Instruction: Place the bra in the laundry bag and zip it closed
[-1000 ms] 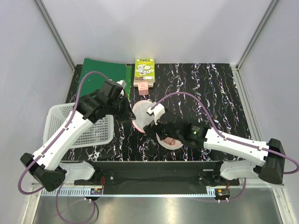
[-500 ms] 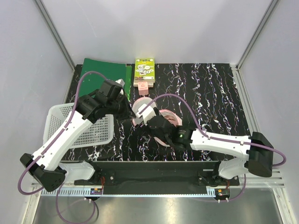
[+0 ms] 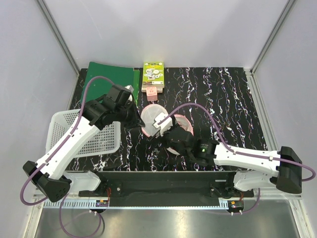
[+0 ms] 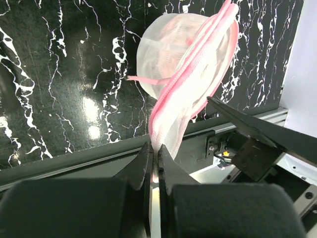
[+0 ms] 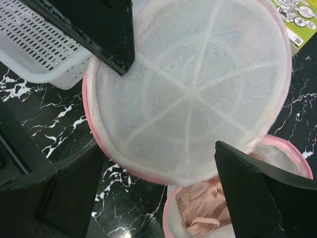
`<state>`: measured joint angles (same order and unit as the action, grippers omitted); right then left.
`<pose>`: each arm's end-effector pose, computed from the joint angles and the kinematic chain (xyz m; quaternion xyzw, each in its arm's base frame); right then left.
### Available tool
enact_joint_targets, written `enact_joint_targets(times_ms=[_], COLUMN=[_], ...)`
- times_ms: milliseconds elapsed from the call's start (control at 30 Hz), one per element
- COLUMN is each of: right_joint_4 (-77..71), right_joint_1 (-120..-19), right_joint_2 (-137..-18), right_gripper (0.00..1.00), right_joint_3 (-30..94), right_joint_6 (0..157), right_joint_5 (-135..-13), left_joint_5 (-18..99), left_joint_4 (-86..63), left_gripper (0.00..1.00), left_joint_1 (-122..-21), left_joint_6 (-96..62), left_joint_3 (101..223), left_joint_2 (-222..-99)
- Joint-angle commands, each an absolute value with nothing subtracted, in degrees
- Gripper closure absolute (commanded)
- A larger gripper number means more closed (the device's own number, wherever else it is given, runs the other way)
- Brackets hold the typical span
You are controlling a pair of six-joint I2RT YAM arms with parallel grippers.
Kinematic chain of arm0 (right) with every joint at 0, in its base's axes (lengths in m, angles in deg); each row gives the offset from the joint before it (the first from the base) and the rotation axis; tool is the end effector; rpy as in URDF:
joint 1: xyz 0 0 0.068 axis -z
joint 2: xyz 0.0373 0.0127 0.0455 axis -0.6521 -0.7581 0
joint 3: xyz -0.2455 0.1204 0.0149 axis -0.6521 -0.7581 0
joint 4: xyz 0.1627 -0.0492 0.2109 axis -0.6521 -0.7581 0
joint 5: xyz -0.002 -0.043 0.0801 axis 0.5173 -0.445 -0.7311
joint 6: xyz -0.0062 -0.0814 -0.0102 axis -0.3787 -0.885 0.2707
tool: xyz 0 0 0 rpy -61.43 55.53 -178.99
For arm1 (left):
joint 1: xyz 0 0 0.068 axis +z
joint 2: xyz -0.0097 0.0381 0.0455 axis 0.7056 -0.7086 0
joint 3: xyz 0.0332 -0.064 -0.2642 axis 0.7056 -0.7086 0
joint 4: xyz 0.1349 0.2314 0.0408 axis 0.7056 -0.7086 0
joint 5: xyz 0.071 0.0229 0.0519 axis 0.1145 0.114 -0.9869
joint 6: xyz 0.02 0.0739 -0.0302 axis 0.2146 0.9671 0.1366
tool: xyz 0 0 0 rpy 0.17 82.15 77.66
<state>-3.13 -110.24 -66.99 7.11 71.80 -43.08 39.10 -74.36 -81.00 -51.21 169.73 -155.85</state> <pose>0.1393 0.2917 0.2865 -0.3603 0.7258 0.1836 0.5564 0.2083 -0.1626 0.3521 -0.0629 0.9396 -0.2606 0.2128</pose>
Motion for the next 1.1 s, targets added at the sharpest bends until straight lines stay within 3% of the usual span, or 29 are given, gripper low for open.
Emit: enact_joint_targets(times_ms=[0,267,333,367,400,467,500,533,633,833,1067], right_joint_4=[3.3,8.5,9.1,9.4,9.9,9.7,9.0,8.2,3.8,-8.6,-19.7], right_joint_1=[-110.8,-110.9,-110.8,-110.9,-110.8,-110.8,-110.8,-110.8,-110.7,-106.1,-91.0], right_joint_2=[-70.3,-76.8,-76.6,-76.1,-75.6,-73.9,-73.2,-71.6,-66.5,-50.9,-39.3], right_gripper=[0.0,0.0,0.09,0.26,0.42,0.85,0.94,1.0,1.0,1.0,1.0], right_joint_3=[10.5,12.8,12.8,11.8,11.1,9.1,8.4,7.2,4.7,-2.2,-5.9], right_joint_6=[68.5,64.1,65.3,65.9,66.7,69.9,71.1,74.0,79.5,95.1,107.4], right_joint_5=[-41.4,-33.2,-31.0,-30.5,-30.2,-29.5,-29.6,-29.8,-30.9,-39.7,-63.0], left_joint_5=[41.9,43.9,44.0,44.0,44.0,44.6,44.9,45.1,44.8,50.7,65.9], left_joint_4=[-72.9,-72.6,-72.4,-72.3,-72.3,-71.8,-71.0,-70.7,-70.3,-66.7,-51.4], left_gripper=[1.0,1.0,1.0,0.99,0.91,0.85,0.79,0.63,0.36,0.04,0.01], left_joint_1=[-81.2,-81.2,-81.2,-81.2,-81.2,-81.2,-81.2,-81.2,-80.2,-76.7,-76.8], left_joint_6=[-52.2,-55.5,-55.4,-55.2,-55.2,-54.8,-54.5,-54.1,-49.2,-38.0,-32.3], left_joint_3=[172.7,173.3,173.3,173.2,173.3,173.3,173.2,173.7,176.4,177.5,168.7], left_joint_2=[-155.6,-155.7,-155.5,-155.4,-155.3,-155.3,-155.3,-155.3,-155.1,-155.8,-160.9])
